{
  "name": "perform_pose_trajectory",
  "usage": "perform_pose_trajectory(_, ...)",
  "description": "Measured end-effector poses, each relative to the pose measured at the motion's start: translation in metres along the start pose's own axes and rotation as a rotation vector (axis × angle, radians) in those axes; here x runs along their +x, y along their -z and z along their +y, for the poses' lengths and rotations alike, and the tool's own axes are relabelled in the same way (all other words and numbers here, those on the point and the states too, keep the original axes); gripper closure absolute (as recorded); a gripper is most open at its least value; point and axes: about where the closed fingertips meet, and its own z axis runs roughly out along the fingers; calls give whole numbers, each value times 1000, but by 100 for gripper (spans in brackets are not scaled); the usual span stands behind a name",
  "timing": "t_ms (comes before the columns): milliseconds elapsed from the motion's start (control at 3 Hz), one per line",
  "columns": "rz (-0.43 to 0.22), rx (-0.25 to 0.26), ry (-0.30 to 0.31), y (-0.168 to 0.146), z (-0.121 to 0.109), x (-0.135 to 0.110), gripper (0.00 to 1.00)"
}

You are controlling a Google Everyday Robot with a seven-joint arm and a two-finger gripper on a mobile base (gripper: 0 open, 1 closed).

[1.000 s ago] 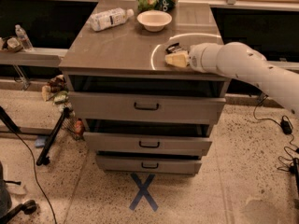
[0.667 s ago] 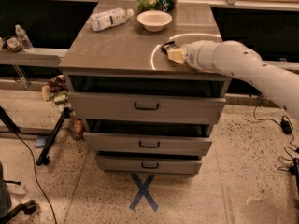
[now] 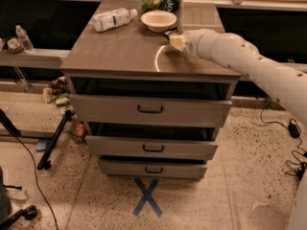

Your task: Move rxbar chocolate near paper bowl

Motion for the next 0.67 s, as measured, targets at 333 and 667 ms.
perform_pose_trajectory(333,-11,-3,9,-13,2,-8,100)
perform_pose_trajectory(667,18,-15,18,-32,11,-4,74)
